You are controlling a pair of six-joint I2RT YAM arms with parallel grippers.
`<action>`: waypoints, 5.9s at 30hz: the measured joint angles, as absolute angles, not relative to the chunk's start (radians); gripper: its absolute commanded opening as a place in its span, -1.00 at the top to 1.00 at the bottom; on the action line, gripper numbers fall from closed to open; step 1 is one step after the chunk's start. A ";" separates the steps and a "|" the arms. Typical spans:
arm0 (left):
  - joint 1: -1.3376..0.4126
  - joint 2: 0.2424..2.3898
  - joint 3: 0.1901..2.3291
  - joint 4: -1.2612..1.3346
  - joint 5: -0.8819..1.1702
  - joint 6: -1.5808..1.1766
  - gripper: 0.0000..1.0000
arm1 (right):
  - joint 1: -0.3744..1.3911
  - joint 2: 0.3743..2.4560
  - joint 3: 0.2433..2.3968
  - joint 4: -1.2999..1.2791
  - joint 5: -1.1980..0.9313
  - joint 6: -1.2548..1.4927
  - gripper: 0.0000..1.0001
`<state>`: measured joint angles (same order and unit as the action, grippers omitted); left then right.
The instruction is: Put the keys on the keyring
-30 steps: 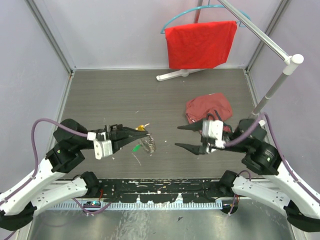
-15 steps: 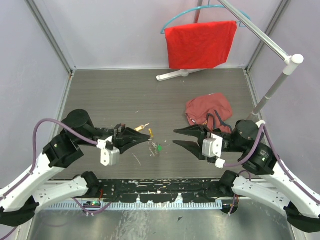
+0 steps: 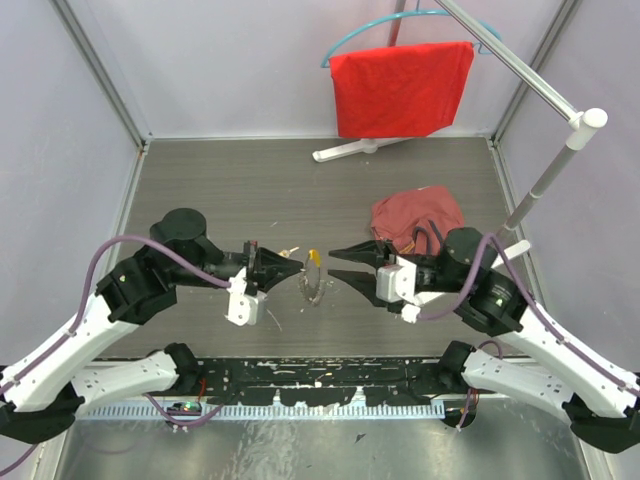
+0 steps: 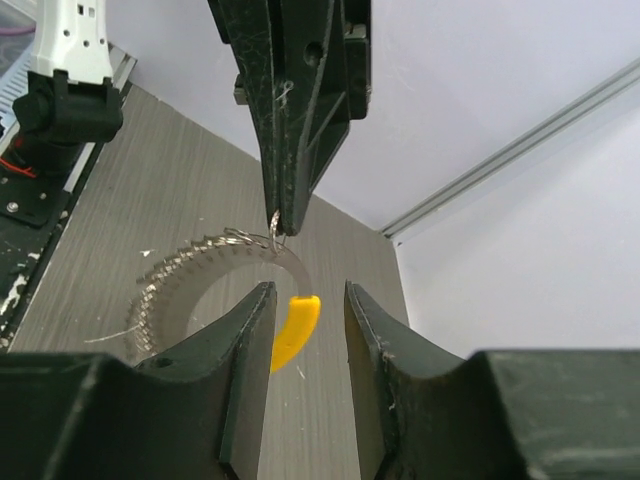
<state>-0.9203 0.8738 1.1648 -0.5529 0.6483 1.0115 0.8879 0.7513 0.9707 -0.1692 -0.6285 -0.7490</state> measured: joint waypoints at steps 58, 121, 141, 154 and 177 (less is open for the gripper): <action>-0.963 0.920 1.232 -0.665 0.452 1.044 0.25 | 1.114 0.974 1.079 -0.249 -0.234 -0.776 0.99; -0.963 0.770 0.912 0.355 0.777 0.368 1.00 | 1.113 0.831 1.034 0.136 -0.570 -0.611 0.63; -0.963 0.799 1.145 -0.267 0.659 0.653 1.00 | 1.113 0.826 1.160 -0.249 -0.419 -0.740 0.29; -0.963 0.955 1.320 -0.677 0.454 0.811 1.00 | 1.113 0.919 1.208 -0.340 -0.308 -0.708 0.38; -0.963 0.993 1.354 -0.761 0.328 0.813 1.00 | 1.113 1.028 1.208 -0.345 -0.169 -0.633 0.31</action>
<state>-0.9630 0.9928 1.3544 -0.7609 0.3283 0.8135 1.1133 1.0275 1.2083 -0.3447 -0.1688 -0.6331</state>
